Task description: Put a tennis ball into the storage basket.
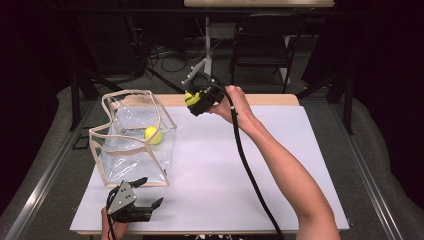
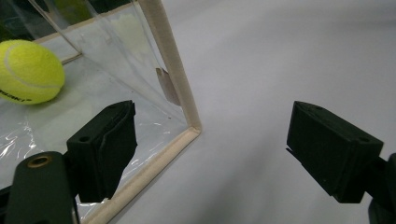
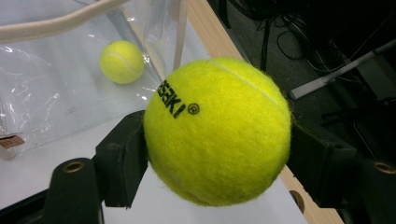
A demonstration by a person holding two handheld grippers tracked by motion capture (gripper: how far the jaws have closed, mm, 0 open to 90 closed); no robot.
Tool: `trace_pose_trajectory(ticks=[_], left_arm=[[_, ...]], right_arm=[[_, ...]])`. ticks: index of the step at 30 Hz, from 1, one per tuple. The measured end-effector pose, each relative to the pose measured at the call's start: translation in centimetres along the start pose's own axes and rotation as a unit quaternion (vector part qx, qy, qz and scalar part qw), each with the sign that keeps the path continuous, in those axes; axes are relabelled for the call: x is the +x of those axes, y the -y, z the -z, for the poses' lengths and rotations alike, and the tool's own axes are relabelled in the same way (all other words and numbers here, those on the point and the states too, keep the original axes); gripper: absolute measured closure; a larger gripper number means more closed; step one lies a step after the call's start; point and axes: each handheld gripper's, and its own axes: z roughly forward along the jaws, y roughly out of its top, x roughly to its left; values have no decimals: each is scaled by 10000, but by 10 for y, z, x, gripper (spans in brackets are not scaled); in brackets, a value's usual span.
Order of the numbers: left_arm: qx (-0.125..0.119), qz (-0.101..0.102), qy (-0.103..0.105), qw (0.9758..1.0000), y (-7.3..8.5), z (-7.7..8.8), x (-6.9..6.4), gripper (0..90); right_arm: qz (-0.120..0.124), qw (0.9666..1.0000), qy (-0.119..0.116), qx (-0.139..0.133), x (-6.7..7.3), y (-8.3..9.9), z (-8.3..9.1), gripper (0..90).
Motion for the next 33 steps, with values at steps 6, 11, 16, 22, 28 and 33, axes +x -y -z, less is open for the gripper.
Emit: trace_pose_trajectory(ticks=[6, 11, 16, 22, 28, 33], left_arm=[[-1, 0, 5, 10000, 0, 0, 0, 159], [-9, -1, 9, 10000, 0, 0, 0, 159], [-1, -6, 7, 10000, 0, 0, 0, 159], [-3, -4, 4, 10000, 0, 0, 0, 159], [3, -4, 5, 10000, 0, 0, 0, 159], [7, -6, 8, 10000, 0, 0, 0, 159]], right_arm=[[44, 10000, -12, -41, 3, -7, 1, 265], [66, 9999, -18, -73, 6, -13, 2, 266], [97, 9999, -29, -91, 7, -19, 1, 266], [112, 9999, -43, -121, 9, -25, 0, 266], [125, 9998, -62, -140, 11, -30, 0, 266], [150, 9997, -79, -163, 14, -34, 0, 266]])
